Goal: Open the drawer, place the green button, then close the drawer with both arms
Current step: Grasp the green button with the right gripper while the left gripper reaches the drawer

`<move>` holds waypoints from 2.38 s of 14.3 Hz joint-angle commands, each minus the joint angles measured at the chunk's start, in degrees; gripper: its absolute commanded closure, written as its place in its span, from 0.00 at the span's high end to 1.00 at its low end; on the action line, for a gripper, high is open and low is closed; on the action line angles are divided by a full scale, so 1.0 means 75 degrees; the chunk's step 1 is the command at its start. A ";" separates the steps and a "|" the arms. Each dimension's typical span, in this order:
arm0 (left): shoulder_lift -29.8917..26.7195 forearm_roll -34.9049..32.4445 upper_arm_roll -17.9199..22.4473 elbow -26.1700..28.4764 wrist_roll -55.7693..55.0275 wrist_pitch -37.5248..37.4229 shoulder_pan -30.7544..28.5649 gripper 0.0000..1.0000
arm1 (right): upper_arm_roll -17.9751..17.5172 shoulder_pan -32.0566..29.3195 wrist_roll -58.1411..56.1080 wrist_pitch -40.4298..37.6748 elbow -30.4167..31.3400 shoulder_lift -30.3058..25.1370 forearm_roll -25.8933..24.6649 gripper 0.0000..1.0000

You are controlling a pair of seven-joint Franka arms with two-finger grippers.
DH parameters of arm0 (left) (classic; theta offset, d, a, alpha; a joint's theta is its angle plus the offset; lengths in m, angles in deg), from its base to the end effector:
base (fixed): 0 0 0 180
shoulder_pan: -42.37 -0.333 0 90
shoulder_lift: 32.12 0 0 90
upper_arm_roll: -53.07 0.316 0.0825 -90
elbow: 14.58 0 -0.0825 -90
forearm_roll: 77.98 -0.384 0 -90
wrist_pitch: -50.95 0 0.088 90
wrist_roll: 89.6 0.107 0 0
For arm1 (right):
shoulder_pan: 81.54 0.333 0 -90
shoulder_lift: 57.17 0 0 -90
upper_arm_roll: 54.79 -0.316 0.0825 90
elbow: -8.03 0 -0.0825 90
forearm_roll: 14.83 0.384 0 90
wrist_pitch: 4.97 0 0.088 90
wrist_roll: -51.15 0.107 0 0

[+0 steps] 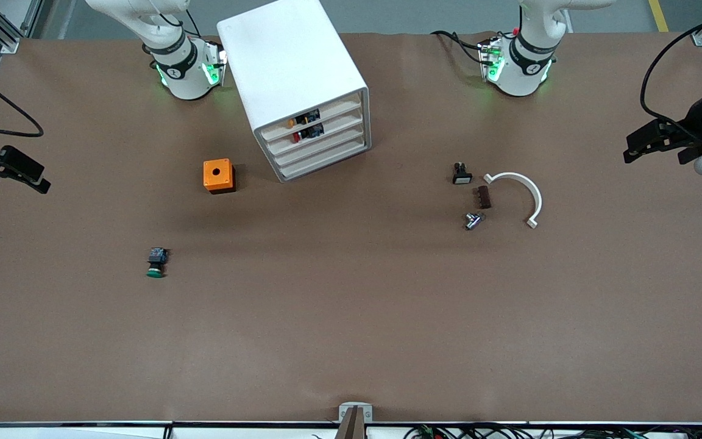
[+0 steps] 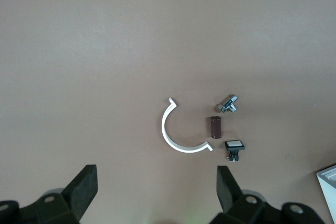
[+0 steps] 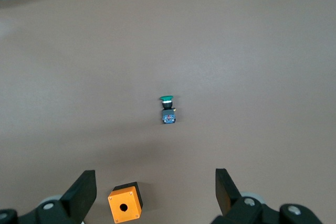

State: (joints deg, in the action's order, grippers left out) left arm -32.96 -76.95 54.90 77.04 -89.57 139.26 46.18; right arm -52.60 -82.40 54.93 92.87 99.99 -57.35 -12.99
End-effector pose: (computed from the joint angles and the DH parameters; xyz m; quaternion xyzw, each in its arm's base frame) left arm 0.5459 -0.0207 0.6168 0.9996 -0.0176 -0.0217 0.0089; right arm 0.5660 -0.0272 0.6227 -0.9966 0.0608 -0.0527 0.0164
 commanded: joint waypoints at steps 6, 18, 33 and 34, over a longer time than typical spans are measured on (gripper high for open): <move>0.0228 -0.0066 0.0013 -0.0133 -0.0003 -0.0185 -0.0027 1.00 | -0.0104 -0.0166 -0.0116 -0.0155 -0.0087 0.0094 -0.0010 1.00; 0.2911 -0.0054 -0.0327 -0.0004 -0.1149 -0.0174 0.0814 1.00 | -0.0139 0.0407 -0.0773 0.3288 0.2748 0.0900 0.0166 1.00; 0.5606 0.4700 -0.1076 -0.1258 -1.0825 -0.0022 0.2235 1.00 | -0.0127 0.0081 -0.0773 0.5645 0.2937 0.3737 0.0154 1.00; 0.5887 0.4970 -0.1146 -0.1282 -1.1434 0.0072 0.2235 1.00 | -0.0127 0.0022 -0.0784 0.5669 0.2937 0.3820 0.0154 1.00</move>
State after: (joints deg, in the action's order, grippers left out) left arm 7.29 -43.27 47.86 70.12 -167.24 139.69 63.73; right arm -53.03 -80.77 50.08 134.80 122.59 -29.84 -12.57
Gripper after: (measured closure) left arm 0.000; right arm 0.000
